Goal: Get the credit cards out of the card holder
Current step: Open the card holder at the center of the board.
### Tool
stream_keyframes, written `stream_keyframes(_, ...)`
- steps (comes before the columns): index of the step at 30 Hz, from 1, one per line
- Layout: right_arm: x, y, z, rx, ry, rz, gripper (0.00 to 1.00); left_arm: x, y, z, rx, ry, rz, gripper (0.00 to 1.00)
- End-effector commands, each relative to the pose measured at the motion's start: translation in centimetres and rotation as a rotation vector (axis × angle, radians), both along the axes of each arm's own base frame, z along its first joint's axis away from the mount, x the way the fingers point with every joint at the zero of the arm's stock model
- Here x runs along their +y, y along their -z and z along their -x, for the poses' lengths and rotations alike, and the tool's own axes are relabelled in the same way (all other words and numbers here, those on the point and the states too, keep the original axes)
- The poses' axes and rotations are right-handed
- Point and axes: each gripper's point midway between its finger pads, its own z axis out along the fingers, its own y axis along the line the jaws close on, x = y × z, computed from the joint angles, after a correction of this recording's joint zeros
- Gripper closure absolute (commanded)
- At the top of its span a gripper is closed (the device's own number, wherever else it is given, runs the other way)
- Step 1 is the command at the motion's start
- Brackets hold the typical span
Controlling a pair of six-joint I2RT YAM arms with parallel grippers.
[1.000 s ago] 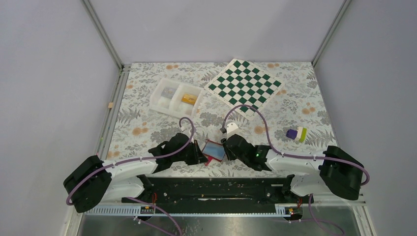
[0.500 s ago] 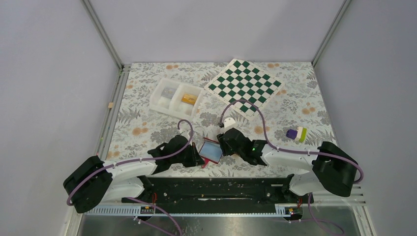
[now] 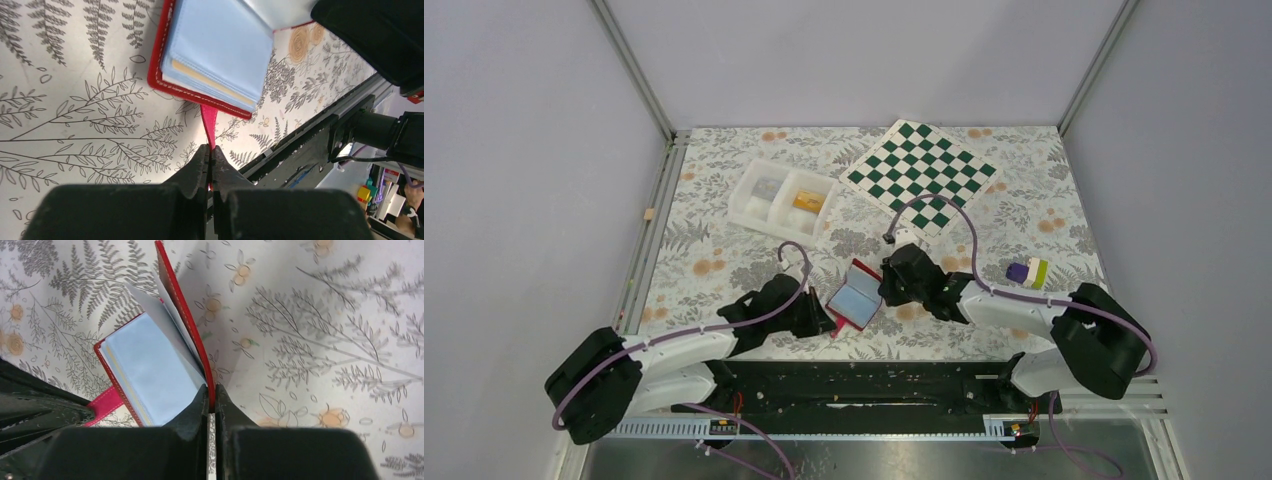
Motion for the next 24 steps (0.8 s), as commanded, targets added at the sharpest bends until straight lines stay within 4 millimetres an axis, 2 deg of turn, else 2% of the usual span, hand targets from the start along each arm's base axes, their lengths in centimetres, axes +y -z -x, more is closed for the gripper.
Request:
stream_keyframes(1,-1.3,0.0,1.5,0.147,0.125,-0.075,1.00,0.2,-1.6,-1.1,-0.086,-0.026,0.033,1.00)
stream_keyframes(3,-1.3,0.7,2.9,0.222,0.140,-0.105,1.00,-0.2,-2.8,-1.1,-0.119,-0.010,0.075,1.00)
stream_keyframes(7,-3.0,2.7,5.6,0.347,0.215,-0.114,0.95,-0.2,-4.6,-1.3,-0.175,-0.006,0.109,1.00)
stream_keyframes(8,-3.2,2.7,5.9,0.356,0.225,-0.123,0.92,0.0,-4.5,-1.4,-0.176,-0.011,0.094,1.00)
stream_keyframes(10,-4.1,2.6,5.9,0.337,0.268,-0.119,0.79,0.7,-3.7,-1.3,-0.153,-0.014,0.034,1.00)
stream_keyframes(14,-4.8,1.2,5.1,0.285,0.294,-0.106,0.60,0.5,-3.2,-1.1,-0.138,0.025,-0.001,1.00)
stream_keyframes(20,-5.2,-0.7,4.4,0.244,0.284,-0.054,0.56,0.0,-4.1,-1.5,-0.159,0.027,0.029,1.00)
stream_keyframes(24,-5.5,-3.5,4.0,0.190,0.271,-0.069,0.47,-0.2,-4.3,-1.5,-0.161,0.028,0.032,1.00)
